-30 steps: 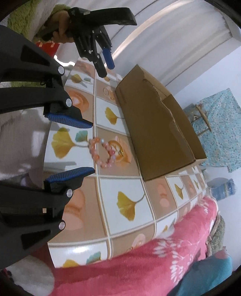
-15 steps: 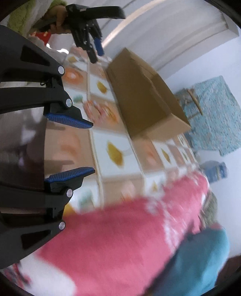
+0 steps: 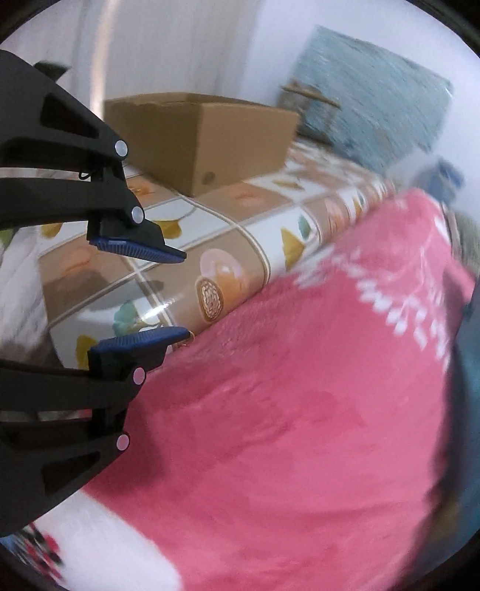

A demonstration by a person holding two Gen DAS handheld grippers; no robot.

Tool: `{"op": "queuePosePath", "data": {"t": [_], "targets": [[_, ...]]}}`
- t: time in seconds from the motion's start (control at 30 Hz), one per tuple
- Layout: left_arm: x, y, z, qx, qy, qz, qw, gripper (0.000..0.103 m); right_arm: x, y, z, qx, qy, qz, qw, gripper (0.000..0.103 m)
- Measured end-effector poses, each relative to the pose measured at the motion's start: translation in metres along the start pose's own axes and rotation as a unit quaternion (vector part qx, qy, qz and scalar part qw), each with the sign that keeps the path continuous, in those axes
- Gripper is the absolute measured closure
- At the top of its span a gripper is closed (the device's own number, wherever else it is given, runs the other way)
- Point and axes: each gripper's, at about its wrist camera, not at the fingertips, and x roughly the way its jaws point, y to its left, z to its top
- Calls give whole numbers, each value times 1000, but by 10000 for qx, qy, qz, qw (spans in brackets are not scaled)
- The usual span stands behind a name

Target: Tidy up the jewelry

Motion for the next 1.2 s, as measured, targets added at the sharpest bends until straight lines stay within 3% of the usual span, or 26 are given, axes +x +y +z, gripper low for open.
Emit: {"op": "queuePosePath", "data": {"t": [0.27, 0.33, 0.43, 0.5, 0.57, 0.63, 0.73, 0.83, 0.9, 1.0, 1.2], "targets": [[4, 20, 5, -22, -41, -365, 9993, 46, 14, -12, 0, 1322, -29, -252, 9909, 68], [6, 22, 5, 10, -66, -456, 9989, 46, 16, -6, -2, 1278, -23, -313, 9913, 68], [7, 25, 5, 36, -86, -460, 9989, 46, 8, 17, -6, 765, -312, -411, 9957, 68], [5, 29, 4, -47, -131, -454, 9989, 46, -1, 43, -16, -44, -536, -523, 9972, 68], [2, 33, 3, -108, -172, -392, 9990, 46, -8, 67, -33, -1014, -706, -760, 9894, 68], [-1, 34, 1, -136, -213, -343, 9991, 46, -15, 85, -56, -1919, -895, -1003, 9722, 68], [-8, 31, -3, -121, -268, -377, 9989, 46, -21, 85, -74, -2298, -926, -1054, 9631, 68], [-15, 25, -6, -59, -324, -397, 9987, 46, -29, 65, -69, -1961, -875, -811, 9733, 68], [-20, 19, -8, -16, -369, -429, 9984, 46, -33, 41, -51, -1303, -726, -516, 9875, 68], [-26, 12, -11, 51, -425, -446, 9981, 46, -23, 16, -23, -445, -293, -243, 9983, 68], [-36, 9, -15, -21, -565, -429, 9975, 46, 3, -1, -4, 712, 66, -361, 9968, 68]]}}
